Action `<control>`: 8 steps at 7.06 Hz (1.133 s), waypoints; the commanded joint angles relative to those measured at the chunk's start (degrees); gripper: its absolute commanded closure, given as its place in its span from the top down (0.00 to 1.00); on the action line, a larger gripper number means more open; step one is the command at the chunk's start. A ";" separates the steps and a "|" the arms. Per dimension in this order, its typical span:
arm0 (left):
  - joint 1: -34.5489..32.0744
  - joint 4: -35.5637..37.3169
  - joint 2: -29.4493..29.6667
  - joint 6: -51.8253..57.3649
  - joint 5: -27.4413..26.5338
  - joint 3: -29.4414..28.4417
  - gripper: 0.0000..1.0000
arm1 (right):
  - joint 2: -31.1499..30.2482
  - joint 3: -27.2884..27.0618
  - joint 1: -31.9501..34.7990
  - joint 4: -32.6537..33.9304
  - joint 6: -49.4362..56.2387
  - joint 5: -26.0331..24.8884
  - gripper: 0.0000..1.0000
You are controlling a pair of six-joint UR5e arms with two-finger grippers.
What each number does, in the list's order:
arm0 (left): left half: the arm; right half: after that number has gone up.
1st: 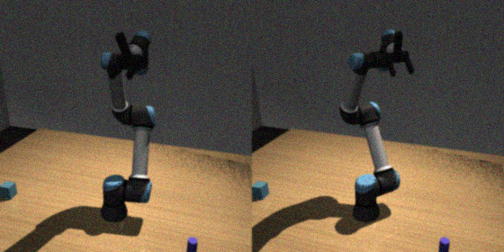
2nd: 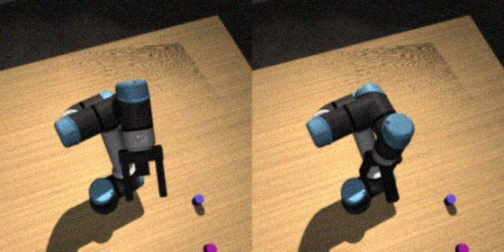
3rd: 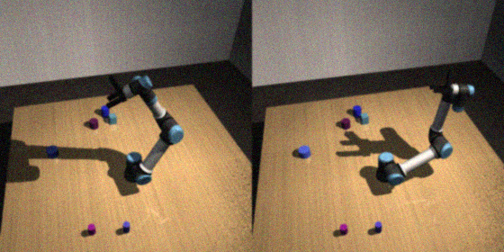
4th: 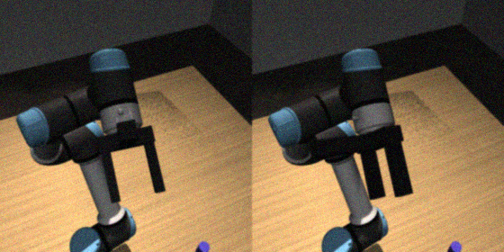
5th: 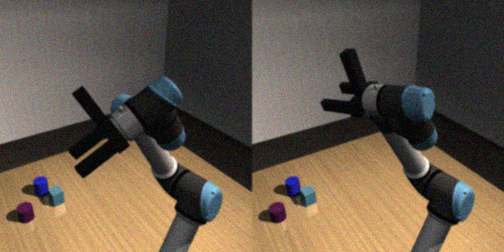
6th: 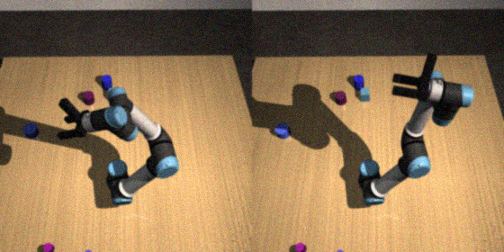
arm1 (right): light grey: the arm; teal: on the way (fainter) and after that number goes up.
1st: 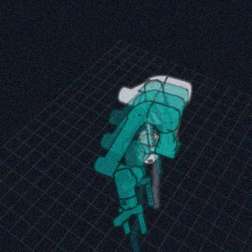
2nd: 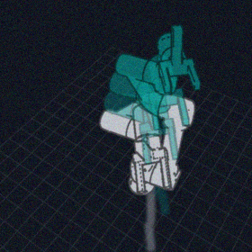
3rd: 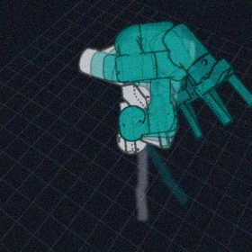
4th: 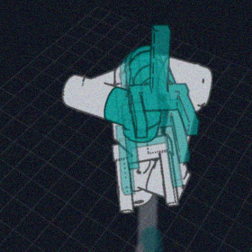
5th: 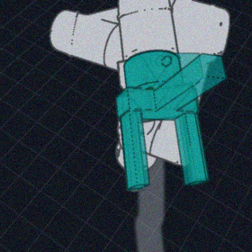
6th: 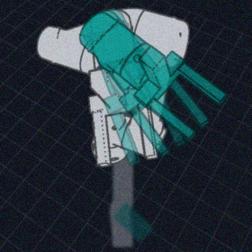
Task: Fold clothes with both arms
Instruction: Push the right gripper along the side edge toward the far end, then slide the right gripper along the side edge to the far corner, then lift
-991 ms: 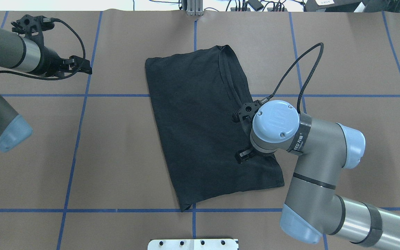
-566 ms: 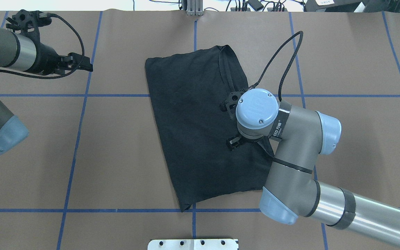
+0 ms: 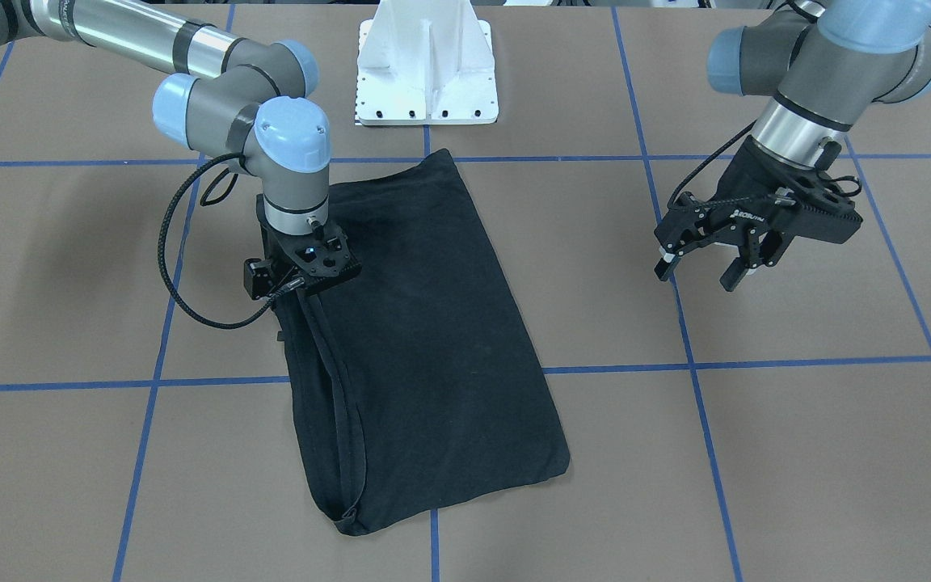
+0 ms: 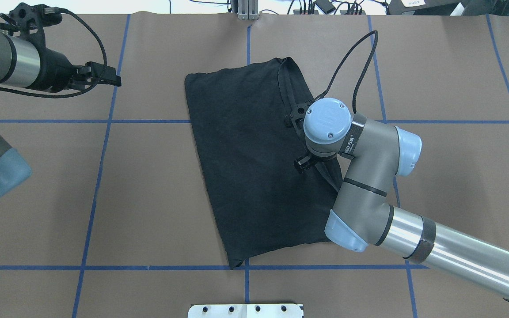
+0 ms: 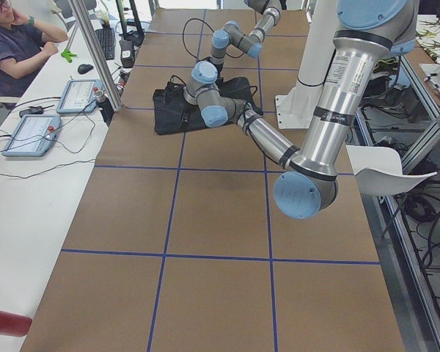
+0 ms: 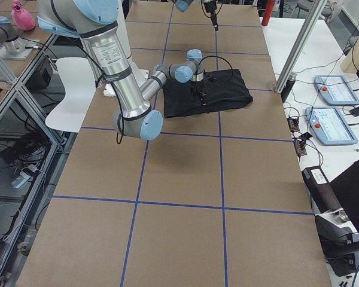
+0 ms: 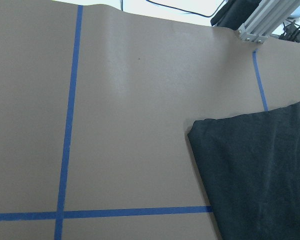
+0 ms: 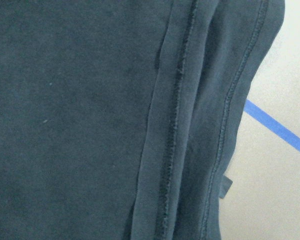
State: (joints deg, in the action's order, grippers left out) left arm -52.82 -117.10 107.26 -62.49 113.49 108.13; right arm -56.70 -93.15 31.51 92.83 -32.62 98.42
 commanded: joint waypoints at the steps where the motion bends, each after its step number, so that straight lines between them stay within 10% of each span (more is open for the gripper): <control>1: 0.00 0.12 0.40 -0.09 0.07 0.59 1.00 | 0.01 1.04 0.13 -0.02 0.28 0.19 1.00; 8: 0.08 0.29 0.58 -0.35 0.33 1.21 1.00 | -1.65 -0.71 0.13 3.85 0.45 3.18 1.00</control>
State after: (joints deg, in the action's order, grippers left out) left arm -52.73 -116.81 107.78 -62.84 113.74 109.24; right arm -57.63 -93.82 31.82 96.27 -32.23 101.59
